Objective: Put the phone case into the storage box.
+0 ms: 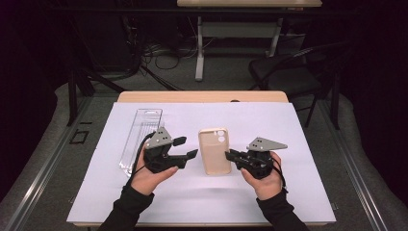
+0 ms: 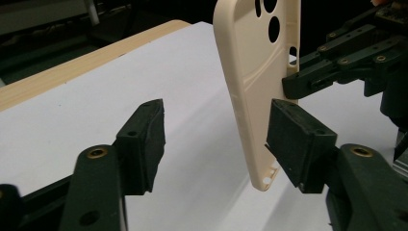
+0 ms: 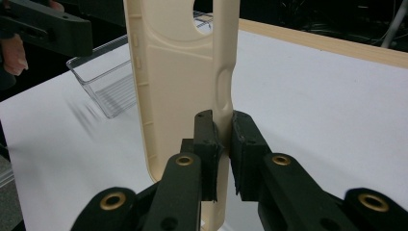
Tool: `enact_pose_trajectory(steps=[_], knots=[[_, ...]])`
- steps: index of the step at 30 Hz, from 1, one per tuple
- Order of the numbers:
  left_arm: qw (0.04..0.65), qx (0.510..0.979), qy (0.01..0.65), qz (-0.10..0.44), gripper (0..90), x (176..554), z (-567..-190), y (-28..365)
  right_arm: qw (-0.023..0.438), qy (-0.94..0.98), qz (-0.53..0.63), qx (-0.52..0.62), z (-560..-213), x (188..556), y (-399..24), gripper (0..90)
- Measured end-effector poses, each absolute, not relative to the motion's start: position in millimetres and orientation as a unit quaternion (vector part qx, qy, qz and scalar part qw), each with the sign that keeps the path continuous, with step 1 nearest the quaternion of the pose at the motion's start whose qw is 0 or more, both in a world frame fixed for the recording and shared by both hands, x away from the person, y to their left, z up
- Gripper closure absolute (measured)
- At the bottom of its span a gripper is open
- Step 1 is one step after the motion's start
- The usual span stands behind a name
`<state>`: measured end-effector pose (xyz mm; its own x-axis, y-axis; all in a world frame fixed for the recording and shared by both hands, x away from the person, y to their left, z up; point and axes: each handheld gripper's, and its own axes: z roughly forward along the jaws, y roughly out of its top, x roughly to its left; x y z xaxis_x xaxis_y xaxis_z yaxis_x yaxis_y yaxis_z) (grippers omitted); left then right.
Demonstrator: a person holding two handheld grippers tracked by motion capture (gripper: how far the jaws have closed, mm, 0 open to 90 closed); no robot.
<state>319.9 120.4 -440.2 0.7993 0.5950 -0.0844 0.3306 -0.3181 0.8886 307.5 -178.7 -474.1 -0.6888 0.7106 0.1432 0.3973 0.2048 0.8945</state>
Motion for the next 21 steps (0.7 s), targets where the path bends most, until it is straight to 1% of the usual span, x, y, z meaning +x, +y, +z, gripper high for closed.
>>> enact_pose_trajectory(steps=[1, 5, 7, 10, 13, 16, 21], knots=[[0.507, 0.801, 0.289, 0.132, 37.7, 319.7, -439.9, 120.6, 0.154, 0.76, 0.515, 0.364, -474.5, 307.1, -177.9, 82.5], [0.499, 0.805, 0.289, 0.141, 32.5, 319.8, -438.7, 120.5, 0.157, 0.757, 0.516, 0.368, -477.1, 305.4, -174.5, 82.5], [0.492, 0.808, 0.289, 0.146, 27.6, 319.4, -438.4, 119.4, 0.159, 0.757, 0.516, 0.368, -478.4, 304.8, -172.6, 82.4], [0.477, 0.814, 0.288, 0.167, 25.7, 318.1, -437.3, 117.6, 0.16, 0.756, 0.516, 0.37, -480.1, 304.4, -170.1, 82.5], [0.471, 0.816, 0.287, 0.175, 23.3, 317.8, -436.9, 117.3, 0.159, 0.757, 0.514, 0.371, -481.7, 303.7, -168.3, 82.4], [0.463, 0.819, 0.283, 0.186, 22.8, 317.2, -436.0, 117.4, 0.16, 0.756, 0.514, 0.373, -483.4, 303.3, -166.4, 82.5], [0.462, 0.815, 0.283, 0.204, 20.9, 314.4, -432.6, 117.5, 0.16, 0.759, 0.511, 0.37, -485.5, 301.9, -163.3, 82.5]])
